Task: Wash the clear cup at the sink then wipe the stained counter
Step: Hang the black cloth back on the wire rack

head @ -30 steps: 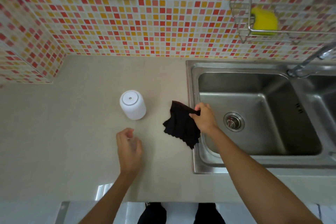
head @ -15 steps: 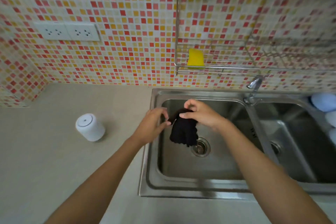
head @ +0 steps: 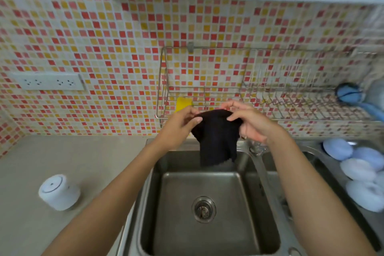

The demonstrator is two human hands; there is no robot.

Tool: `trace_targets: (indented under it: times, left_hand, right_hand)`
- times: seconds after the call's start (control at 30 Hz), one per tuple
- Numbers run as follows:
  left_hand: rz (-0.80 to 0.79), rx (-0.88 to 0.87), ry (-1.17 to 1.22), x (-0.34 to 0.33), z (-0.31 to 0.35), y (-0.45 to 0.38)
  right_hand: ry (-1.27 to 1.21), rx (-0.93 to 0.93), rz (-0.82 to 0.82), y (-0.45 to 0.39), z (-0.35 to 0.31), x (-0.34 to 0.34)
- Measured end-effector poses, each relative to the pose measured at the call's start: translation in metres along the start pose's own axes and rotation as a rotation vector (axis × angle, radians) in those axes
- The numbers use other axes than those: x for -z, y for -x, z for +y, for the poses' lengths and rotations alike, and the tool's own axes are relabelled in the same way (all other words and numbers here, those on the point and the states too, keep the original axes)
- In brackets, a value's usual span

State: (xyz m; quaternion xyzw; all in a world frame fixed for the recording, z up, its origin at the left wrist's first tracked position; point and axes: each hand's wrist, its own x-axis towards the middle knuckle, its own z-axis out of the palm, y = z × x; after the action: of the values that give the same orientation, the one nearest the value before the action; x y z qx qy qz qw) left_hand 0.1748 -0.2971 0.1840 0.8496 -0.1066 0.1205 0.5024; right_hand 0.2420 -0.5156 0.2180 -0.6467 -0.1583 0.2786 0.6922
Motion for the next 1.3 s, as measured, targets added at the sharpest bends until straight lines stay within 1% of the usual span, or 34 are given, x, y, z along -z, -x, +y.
trace_targets:
  times: [0.1, 0.27, 0.3, 0.37, 0.43, 0.47, 0.53, 0.67, 0.7, 0.77, 0.83, 0.9, 0.93, 0.97, 1.03, 1.07, 1.1, 1.17, 1.23, 1.3]
  left_hand:
    - [0.040, -0.050, -0.153, 0.007, 0.019, -0.038]
    - [0.012, 0.055, -0.286, -0.002, 0.012, -0.103]
    - [0.017, 0.071, -0.287, -0.005, 0.008, -0.113]
    - [0.015, 0.135, -0.216, -0.011, -0.001, -0.127]
    - [-0.025, 0.218, -0.110, -0.016, -0.009, -0.137]
    - [-0.038, 0.244, -0.107, -0.018, -0.014, -0.142]
    - [-0.033, 0.253, -0.199, -0.022, -0.026, -0.153]
    - [-0.039, 0.195, -0.423, -0.032, -0.044, -0.164]
    - [-0.042, 0.176, -0.500, -0.034, -0.046, -0.164]
    - [-0.021, 0.140, -0.718, -0.036, -0.047, -0.164]
    - [-0.030, 0.086, -0.875, -0.035, -0.043, -0.160]
    - [-0.087, 0.012, -0.960, -0.033, -0.040, -0.153]
    - [-0.135, -0.004, -0.997, -0.031, -0.041, -0.150]
    - [-0.193, 0.003, -1.023, -0.030, -0.043, -0.145]
    - [-0.314, 0.059, -1.006, -0.028, -0.046, -0.138]
    - [-0.356, 0.076, -0.986, -0.027, -0.048, -0.136]
    - [-0.382, 0.084, -0.968, -0.025, -0.049, -0.135]
    - [-0.396, 0.110, -0.916, -0.021, -0.051, -0.133]
    - [-0.348, 0.163, -0.874, -0.013, -0.054, -0.129]
    - [-0.293, 0.206, -0.877, -0.007, -0.057, -0.121]
  right_hand:
    - [0.072, 0.091, 0.139, -0.014, -0.021, 0.020]
    - [0.224, 0.099, 0.402, -0.056, -0.028, 0.044]
    - [0.237, 0.095, 0.438, -0.065, -0.025, 0.048]
    - [0.269, 0.087, 0.497, -0.079, -0.018, 0.055]
    - [0.295, 0.077, 0.548, -0.090, -0.012, 0.061]
    - [0.308, 0.074, 0.569, -0.094, -0.010, 0.063]
    - [0.353, 0.074, 0.587, -0.104, -0.005, 0.067]
    - [0.493, 0.063, 0.604, -0.123, 0.011, 0.067]
    - [0.534, 0.064, 0.612, -0.126, 0.015, 0.067]
    - [0.704, 0.068, 0.622, -0.128, 0.018, 0.066]
    - [0.895, 0.108, 0.614, -0.122, 0.019, 0.063]
    - [1.082, 0.151, 0.540, -0.114, 0.019, 0.057]
    - [1.171, 0.139, 0.449, -0.110, 0.021, 0.055]
    - [1.249, 0.090, 0.328, -0.108, 0.023, 0.053]
    - [1.375, -0.100, 0.077, -0.103, 0.022, 0.047]
    - [1.405, -0.169, 0.006, -0.102, 0.019, 0.046]
    - [1.402, -0.203, -0.029, -0.102, 0.017, 0.046]
    - [1.296, -0.188, -0.037, -0.098, 0.011, 0.045]
    - [1.185, -0.122, 0.006, -0.092, 0.013, 0.043]
    - [1.224, -0.105, 0.005, -0.083, 0.019, 0.037]
